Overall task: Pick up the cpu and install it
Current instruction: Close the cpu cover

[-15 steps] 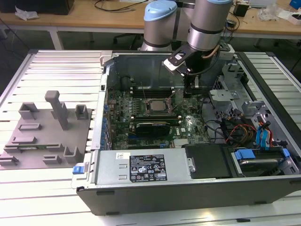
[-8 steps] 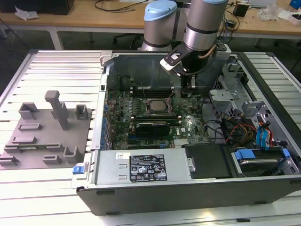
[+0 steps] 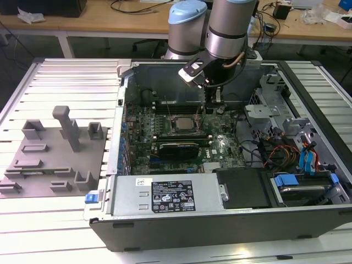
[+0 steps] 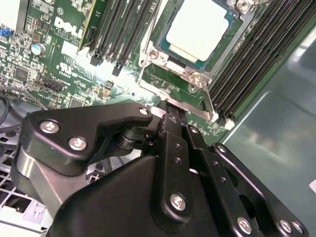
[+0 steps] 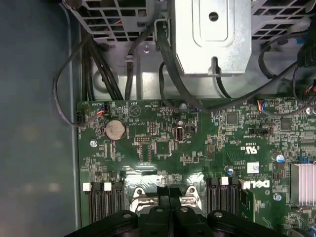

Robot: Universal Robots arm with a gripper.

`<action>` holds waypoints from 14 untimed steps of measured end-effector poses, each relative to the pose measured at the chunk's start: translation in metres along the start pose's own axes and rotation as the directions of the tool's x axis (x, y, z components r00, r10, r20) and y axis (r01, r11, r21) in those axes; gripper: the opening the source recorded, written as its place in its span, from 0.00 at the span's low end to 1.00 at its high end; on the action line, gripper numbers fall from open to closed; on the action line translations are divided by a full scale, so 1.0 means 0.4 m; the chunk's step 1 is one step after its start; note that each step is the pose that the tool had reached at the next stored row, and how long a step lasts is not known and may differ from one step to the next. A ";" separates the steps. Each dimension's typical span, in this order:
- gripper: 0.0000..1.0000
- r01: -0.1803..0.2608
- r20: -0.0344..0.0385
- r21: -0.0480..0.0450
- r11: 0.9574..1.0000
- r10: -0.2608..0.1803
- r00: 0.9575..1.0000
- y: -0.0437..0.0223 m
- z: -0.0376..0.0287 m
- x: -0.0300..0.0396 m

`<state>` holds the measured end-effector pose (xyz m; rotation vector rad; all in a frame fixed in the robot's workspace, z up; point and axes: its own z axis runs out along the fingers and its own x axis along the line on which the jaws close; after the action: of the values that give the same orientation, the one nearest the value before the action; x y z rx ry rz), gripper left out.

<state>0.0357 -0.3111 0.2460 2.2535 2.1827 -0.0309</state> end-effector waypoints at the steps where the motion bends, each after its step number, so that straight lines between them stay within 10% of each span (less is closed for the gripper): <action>1: 0.11 0.000 0.000 0.000 1.000 0.000 1.000 -0.001 0.000 0.000; 14: 0.11 0.000 0.000 -0.001 1.000 0.000 1.000 -0.043 0.000 0.002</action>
<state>0.0185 -0.3096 0.2460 2.2527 2.1823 -0.0293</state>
